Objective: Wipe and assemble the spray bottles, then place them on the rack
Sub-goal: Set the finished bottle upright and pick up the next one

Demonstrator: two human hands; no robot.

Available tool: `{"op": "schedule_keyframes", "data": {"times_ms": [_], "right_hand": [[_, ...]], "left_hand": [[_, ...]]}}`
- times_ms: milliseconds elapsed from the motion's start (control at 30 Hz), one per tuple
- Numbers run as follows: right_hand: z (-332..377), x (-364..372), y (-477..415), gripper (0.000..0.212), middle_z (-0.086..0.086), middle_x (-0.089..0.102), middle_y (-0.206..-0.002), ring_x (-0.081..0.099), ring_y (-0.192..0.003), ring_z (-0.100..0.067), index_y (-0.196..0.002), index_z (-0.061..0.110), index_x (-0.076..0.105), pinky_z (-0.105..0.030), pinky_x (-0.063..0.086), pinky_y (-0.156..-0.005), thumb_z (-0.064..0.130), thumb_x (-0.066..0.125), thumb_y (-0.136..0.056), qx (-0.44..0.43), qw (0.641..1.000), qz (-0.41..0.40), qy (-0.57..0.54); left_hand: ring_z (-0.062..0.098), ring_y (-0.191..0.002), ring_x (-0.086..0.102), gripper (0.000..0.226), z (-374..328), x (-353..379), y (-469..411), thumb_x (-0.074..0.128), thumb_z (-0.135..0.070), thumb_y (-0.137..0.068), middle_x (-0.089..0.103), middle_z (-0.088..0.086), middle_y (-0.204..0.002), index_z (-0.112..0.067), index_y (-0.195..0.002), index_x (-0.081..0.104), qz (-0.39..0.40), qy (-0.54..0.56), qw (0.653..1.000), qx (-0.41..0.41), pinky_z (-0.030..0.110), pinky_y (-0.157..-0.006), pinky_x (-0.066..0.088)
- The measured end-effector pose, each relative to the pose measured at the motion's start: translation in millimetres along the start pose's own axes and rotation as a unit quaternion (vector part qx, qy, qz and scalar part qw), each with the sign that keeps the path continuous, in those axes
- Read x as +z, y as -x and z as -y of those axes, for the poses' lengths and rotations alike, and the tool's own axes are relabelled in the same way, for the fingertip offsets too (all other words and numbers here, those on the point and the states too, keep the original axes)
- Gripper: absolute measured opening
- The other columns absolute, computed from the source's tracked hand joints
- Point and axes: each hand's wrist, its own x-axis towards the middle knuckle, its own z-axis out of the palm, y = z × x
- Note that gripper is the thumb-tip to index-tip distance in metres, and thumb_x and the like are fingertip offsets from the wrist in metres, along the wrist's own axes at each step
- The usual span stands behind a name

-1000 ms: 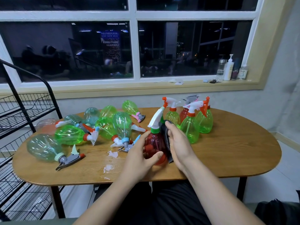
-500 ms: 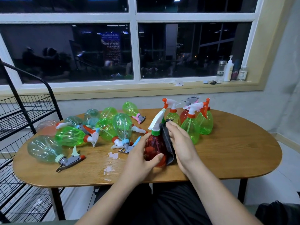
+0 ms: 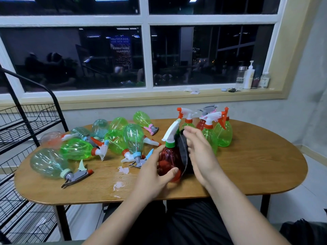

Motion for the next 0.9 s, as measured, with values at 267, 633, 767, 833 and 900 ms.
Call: {"op": "schedule_keyframes", "data": {"times_ms": [267, 633, 767, 833, 900], "right_hand": [[2.8, 15.2, 3.7, 0.067, 0.020, 0.075, -0.114, 0.070, -0.106, -0.003, -0.158, 0.054, 0.030, -0.045, 0.051, -0.105, 0.063, 0.059, -0.098, -0.086, 0.971, 0.055, 0.217], [-6.5, -1.2, 1.2, 0.059, 0.067, 0.048, -0.105, 0.048, -0.109, 0.036, -0.164, 0.044, 0.023, -0.004, 0.039, -0.094, 0.042, 0.049, -0.112, -0.136, 0.965, 0.048, 0.220], [-3.9, 1.4, 0.8, 0.054, 0.063, 0.047, -0.122, 0.043, -0.125, 0.030, -0.162, 0.043, 0.032, -0.013, 0.038, -0.112, 0.042, 0.051, -0.112, -0.137, 0.977, 0.035, 0.160], [-12.8, 3.3, 3.3, 0.054, 0.051, 0.061, -0.119, 0.055, -0.121, 0.023, -0.162, 0.039, 0.033, -0.014, 0.045, -0.106, 0.034, 0.052, -0.113, -0.138, 0.979, 0.043, 0.145], [-19.0, 6.2, 5.8, 0.059, 0.031, 0.070, -0.125, 0.063, -0.125, 0.004, -0.162, 0.045, 0.032, -0.034, 0.047, -0.113, 0.037, 0.057, -0.109, -0.146, 0.980, 0.037, 0.132]], "left_hand": [[-0.003, -0.123, 0.063, 0.081, 1.5, 0.2, -1.8, 0.083, -0.046, -0.086, 0.064, -0.025, -0.136, -0.046, -0.154, 0.040, -0.008, -0.016, 1.000, 0.008, 0.035, -0.105, 0.055], [-0.004, -0.118, 0.066, 0.080, 2.5, 1.4, -3.3, 0.084, -0.036, -0.088, 0.066, -0.023, -0.133, -0.042, -0.155, 0.041, -0.002, -0.010, 1.000, 0.010, 0.028, -0.103, 0.054], [-0.004, -0.120, 0.065, 0.081, 6.4, 1.0, -4.0, 0.082, -0.047, -0.087, 0.065, -0.024, -0.135, -0.046, -0.155, 0.038, 0.000, -0.023, 1.000, 0.003, 0.025, -0.102, 0.052], [-0.007, -0.118, 0.064, 0.079, 5.5, 1.3, -4.3, 0.083, -0.045, -0.087, 0.065, -0.027, -0.134, -0.048, -0.153, 0.039, -0.001, -0.016, 1.000, 0.001, 0.019, -0.099, 0.050], [-0.009, -0.116, 0.064, 0.081, 3.9, 1.7, -4.6, 0.084, -0.043, -0.087, 0.064, -0.029, -0.131, -0.048, -0.154, 0.038, -0.005, -0.020, 1.000, 0.001, 0.014, -0.096, 0.049]]}}
